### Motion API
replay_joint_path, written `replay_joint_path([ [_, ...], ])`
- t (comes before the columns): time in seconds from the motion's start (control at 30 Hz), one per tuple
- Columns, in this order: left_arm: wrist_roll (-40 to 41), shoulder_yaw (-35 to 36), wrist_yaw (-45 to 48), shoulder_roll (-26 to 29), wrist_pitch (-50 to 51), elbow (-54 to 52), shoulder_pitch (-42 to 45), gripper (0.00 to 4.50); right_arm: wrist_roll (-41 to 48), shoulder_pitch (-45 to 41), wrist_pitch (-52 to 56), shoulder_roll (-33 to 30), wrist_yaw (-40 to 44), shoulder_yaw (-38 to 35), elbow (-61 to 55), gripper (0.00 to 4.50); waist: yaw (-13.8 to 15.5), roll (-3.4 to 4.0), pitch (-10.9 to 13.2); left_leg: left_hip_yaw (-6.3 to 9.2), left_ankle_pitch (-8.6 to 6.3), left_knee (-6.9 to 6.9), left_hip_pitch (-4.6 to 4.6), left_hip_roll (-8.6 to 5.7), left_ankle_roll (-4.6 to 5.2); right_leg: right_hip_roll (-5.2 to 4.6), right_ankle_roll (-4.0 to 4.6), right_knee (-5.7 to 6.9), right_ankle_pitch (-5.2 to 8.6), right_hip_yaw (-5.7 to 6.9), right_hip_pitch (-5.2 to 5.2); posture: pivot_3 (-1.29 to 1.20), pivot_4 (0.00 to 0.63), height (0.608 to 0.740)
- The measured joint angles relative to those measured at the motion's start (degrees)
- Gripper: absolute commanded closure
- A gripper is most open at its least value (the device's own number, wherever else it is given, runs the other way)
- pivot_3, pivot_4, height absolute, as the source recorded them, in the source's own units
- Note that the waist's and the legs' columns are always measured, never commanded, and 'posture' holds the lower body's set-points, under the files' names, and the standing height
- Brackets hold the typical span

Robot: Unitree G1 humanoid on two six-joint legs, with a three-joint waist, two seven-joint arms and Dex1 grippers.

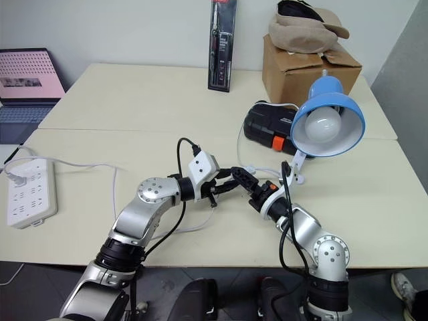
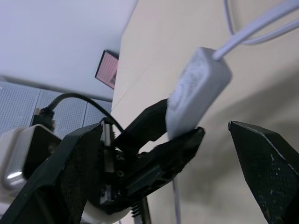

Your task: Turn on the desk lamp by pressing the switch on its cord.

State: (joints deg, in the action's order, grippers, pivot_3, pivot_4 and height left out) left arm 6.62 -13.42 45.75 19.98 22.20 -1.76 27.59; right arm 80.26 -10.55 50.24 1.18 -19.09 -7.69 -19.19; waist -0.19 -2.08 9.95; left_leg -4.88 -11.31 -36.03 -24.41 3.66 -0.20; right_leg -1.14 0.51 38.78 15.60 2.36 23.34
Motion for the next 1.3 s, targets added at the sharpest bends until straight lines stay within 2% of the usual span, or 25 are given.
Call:
replay_joint_path([
  [0.5,1.1,0.2,-2.0,-1.2,8.7,-1.0,1.0,3.38,-2.5,-2.9,-6.2,3.1,-0.3,0.0,4.9,0.0,-0.2,0.0,0.0,0.03,0.01,0.01,0.04,0.02,0.01,0.03,0.01,0.11,0.0,-0.01,0.04,0.0,0.15,0.74],
  [1.07,2.6,0.3,-3.4,-1.3,11.0,-1.8,1.7,3.38,-3.2,-3.6,-7.1,3.4,-0.4,0.1,7.1,0.0,-0.2,0.0,0.0,0.03,0.01,0.01,0.04,0.03,0.01,0.02,0.01,0.12,-0.01,-0.01,0.05,0.0,0.15,0.74],
  [1.1,2.6,0.3,-3.5,-1.3,11.0,-1.8,1.7,3.38,-3.2,-3.7,-7.1,3.5,-0.4,0.1,7.2,0.36,-0.2,0.0,0.0,0.03,0.01,0.01,0.04,0.03,0.01,0.02,0.01,0.12,-0.01,-0.01,0.05,0.0,0.15,0.74],
  [1.13,2.6,0.3,-3.5,-1.3,11.0,-1.8,1.7,3.38,-3.2,-3.8,-7.1,3.5,-0.4,0.1,7.3,0.42,-0.2,0.0,0.0,0.03,0.01,0.01,0.04,0.03,0.01,0.02,0.01,0.12,-0.01,-0.01,0.05,0.0,0.15,0.74],
  [1.3,2.6,0.3,-3.6,-1.3,11.0,-1.8,1.8,3.38,-3.8,-3.8,-7.1,3.5,-0.4,0.2,8.0,1.72,-0.2,0.0,0.0,0.03,0.01,0.01,0.04,0.03,0.01,0.02,0.01,0.11,-0.01,-0.01,0.05,0.0,0.15,0.74],
])
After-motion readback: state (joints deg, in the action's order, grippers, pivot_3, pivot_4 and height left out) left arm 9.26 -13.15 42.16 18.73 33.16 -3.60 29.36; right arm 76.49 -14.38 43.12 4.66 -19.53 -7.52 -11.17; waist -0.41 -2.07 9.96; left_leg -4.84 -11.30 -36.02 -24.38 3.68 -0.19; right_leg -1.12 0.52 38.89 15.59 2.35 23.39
